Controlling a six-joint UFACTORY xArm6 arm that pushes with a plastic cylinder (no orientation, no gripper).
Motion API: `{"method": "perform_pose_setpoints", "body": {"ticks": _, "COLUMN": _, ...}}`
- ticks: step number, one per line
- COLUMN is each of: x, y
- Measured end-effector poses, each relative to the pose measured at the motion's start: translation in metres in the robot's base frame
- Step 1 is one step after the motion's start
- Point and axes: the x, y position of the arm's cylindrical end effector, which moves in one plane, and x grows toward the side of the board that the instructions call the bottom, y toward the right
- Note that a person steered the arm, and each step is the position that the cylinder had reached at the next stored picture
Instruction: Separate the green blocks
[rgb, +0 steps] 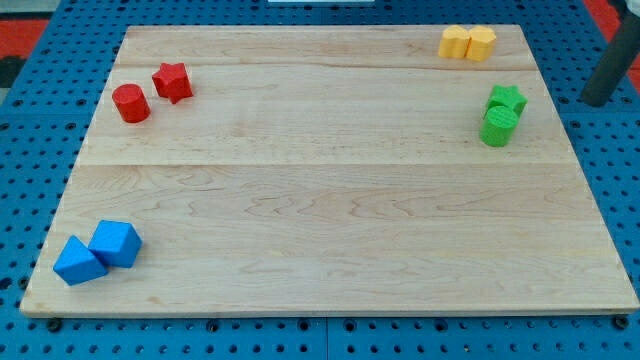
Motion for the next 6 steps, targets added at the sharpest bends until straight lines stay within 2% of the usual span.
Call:
{"method": "perform_pose_setpoints", "body": {"ticks": 1, "x": -0.001, "y": -0.037}}
{"method": "perform_pose_setpoints", "body": {"ticks": 3, "x": -0.036, "y": -0.187}}
{"method": "perform_pose_setpoints", "body": {"ticks": 4, "x": -0.046, "y": -0.184}}
{"method": "perform_pose_setpoints", "body": {"ticks": 5, "x": -0.049, "y": -0.122}}
{"method": "perform_pose_setpoints", "body": {"ticks": 6, "x": -0.019, "y": -0.095}}
